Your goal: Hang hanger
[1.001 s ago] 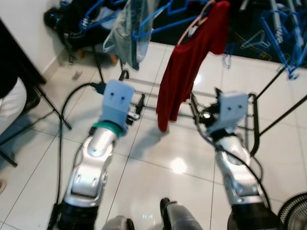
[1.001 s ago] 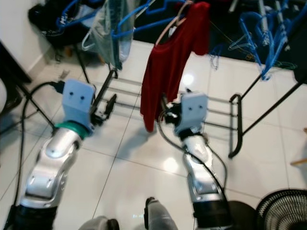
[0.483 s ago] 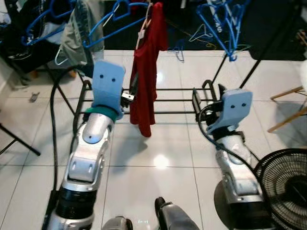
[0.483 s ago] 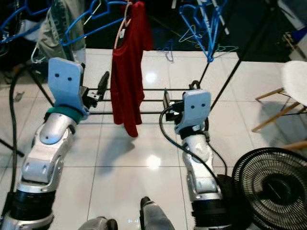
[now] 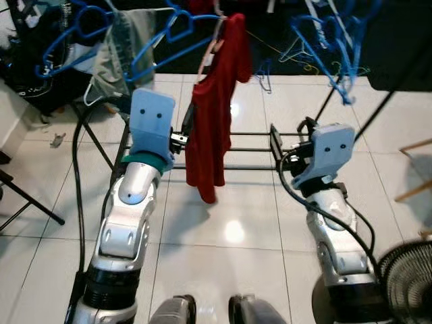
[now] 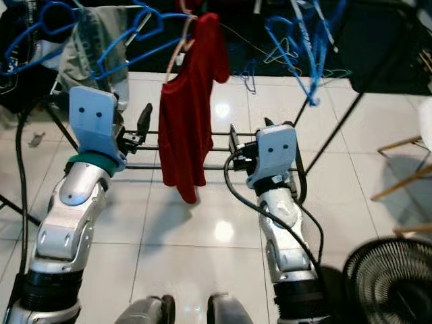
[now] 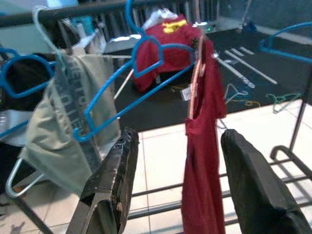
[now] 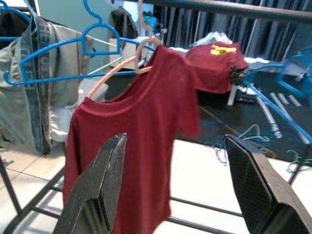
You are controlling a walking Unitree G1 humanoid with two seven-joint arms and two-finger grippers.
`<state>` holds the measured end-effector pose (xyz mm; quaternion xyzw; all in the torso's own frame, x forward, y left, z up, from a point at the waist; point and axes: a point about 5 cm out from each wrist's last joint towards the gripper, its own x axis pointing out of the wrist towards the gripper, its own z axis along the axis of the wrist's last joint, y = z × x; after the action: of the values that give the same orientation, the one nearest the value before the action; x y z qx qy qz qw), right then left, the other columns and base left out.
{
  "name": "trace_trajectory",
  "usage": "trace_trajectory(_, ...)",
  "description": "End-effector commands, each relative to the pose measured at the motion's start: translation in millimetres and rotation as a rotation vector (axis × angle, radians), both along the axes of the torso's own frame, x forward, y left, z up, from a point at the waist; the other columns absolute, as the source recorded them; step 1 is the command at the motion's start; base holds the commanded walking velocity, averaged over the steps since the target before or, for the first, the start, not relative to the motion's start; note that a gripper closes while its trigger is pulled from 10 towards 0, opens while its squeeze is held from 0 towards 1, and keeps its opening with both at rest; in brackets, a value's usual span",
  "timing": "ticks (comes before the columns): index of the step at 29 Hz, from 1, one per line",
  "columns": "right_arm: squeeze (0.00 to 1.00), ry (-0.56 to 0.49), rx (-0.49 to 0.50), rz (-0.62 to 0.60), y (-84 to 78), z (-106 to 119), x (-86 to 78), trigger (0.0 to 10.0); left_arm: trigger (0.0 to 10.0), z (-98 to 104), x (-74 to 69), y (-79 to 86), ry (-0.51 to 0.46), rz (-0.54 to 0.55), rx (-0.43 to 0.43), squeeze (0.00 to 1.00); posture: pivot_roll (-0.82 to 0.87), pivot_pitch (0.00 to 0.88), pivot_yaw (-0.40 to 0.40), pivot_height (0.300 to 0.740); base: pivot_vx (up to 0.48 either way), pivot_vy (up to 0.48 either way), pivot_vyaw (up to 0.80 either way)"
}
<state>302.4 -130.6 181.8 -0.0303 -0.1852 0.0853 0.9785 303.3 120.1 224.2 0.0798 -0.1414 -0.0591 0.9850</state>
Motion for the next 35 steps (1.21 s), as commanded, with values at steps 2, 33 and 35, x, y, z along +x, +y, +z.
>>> trace_trajectory(2,0.0,0.024,-0.002,-0.044,-10.6,-5,0.2,10.0,10.0,0,-2.2,-10.6,-0.004,-0.056,0.002,0.0,-0.04,0.144,0.071,0.74,0.48,0.0,-0.78)
trace_trajectory(33,0.0,-0.038,-0.11,-0.023,-5.7,4,0.7,10.0,10.0,5,-24.9,-21.2,0.139,-0.406,0.056,0.0,-0.03,0.144,0.079,0.74,0.199,0.0,-0.05)
trace_trajectory(35,0.0,-0.04,-0.108,-0.02,-5.1,5,0.9,10.0,10.0,5,-20.3,-21.4,0.131,-0.393,0.061,0.0,-0.03,0.143,0.074,0.74,0.0,0.0,0.0)
